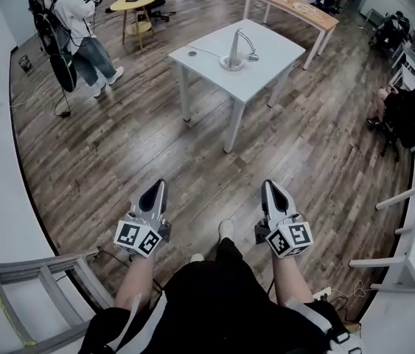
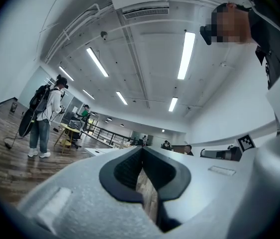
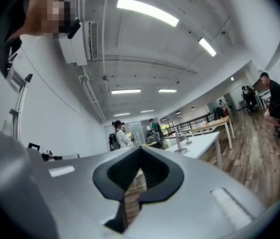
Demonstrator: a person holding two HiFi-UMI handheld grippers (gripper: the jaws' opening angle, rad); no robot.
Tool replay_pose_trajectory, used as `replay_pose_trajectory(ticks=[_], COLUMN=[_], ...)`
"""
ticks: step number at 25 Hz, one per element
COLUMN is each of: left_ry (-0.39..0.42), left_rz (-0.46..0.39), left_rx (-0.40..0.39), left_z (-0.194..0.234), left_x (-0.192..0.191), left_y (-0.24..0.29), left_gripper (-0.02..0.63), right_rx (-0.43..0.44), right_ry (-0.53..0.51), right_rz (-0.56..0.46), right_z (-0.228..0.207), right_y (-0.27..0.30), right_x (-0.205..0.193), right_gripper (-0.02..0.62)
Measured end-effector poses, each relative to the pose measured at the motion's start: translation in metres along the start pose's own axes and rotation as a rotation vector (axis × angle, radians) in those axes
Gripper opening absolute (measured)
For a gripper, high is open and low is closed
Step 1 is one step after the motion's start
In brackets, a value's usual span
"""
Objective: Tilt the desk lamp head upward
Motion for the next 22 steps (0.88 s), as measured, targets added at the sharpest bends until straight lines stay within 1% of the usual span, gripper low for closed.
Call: replay_pose_trajectory(ticks=[3, 6, 12, 18, 22], left_ry=[0.012, 0.033, 0.054, 0.086, 0.079], left_rz=[-0.004, -0.026, -0.034, -0.051, -0.051], left_rx=[0.009, 0.014, 0.042, 0.033, 0.044], left_z=[0.007, 0.014, 0.018, 0.015, 0.011], left_x=[-0.003, -0.005, 0.005, 0.001, -0.005], left_y=[0.022, 0.046, 0.103, 0.166, 0.192], left_gripper=[0.000, 0.000, 0.000, 0.000, 0.000], right_rx=[0.010, 0.032, 0.074, 0.086, 0.107], right_ry=[0.012, 0.024, 0.031, 0.040, 0.047], right_rz=[0.000, -0.011, -0.048, -0.056, -0.043], right_z=[-0.019, -0.039, -0.080, -0.129, -0.153], right_y=[0.026, 0.056, 0.111, 0.145, 0.158], right_x=[-0.001, 0.004, 0.021, 0.032, 0.037], right_gripper=[0.005, 0.005, 0.005, 0.005, 0.005])
Point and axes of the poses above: the fingertips, and each gripper's own axes: y forward along the fingers, z to its left, x out of its top, the point moved 9 cm from there along -y, backward along the fingers, and after that the axes turned 3 degrees about -x, right-handed, at the moved point
